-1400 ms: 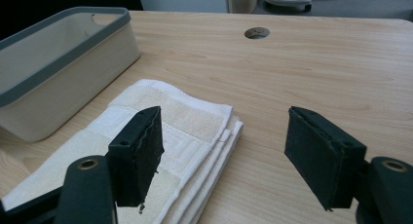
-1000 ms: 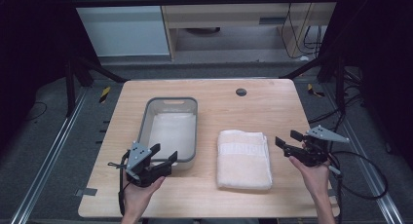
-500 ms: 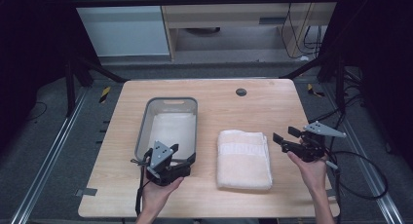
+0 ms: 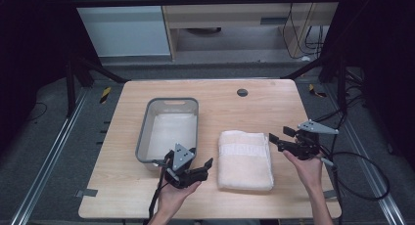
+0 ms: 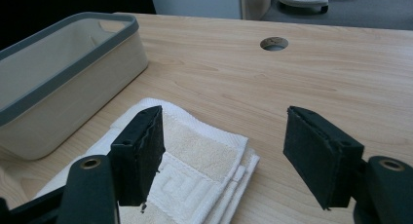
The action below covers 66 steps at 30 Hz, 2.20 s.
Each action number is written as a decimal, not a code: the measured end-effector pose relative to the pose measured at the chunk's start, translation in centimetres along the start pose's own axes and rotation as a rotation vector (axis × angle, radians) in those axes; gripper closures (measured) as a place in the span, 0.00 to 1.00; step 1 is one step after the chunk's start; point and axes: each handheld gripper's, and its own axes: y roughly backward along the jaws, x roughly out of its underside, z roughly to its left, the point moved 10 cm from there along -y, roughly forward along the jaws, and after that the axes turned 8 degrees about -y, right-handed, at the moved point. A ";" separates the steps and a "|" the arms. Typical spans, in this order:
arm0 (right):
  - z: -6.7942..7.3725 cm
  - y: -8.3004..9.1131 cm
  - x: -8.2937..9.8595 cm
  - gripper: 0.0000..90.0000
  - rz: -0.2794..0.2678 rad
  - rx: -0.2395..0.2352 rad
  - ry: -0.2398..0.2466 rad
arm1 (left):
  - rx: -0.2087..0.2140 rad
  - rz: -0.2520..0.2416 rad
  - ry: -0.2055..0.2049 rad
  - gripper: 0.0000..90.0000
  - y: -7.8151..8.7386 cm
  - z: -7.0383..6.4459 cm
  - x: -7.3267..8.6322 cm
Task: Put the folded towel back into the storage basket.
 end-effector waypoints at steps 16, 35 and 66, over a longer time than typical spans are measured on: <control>0.1 -2.0 1.9 0.35 0.066 0.012 0.018 | 0.050 0.078 -0.033 0.36 -2.4 -3.3 2.1; -0.3 -3.8 4.1 0.36 0.142 0.029 0.027 | 0.079 0.133 -0.013 0.33 -5.0 -4.3 3.9; -1.1 -6.5 6.8 0.35 0.236 0.048 -0.018 | 0.095 0.218 0.017 0.28 -7.5 -4.9 6.2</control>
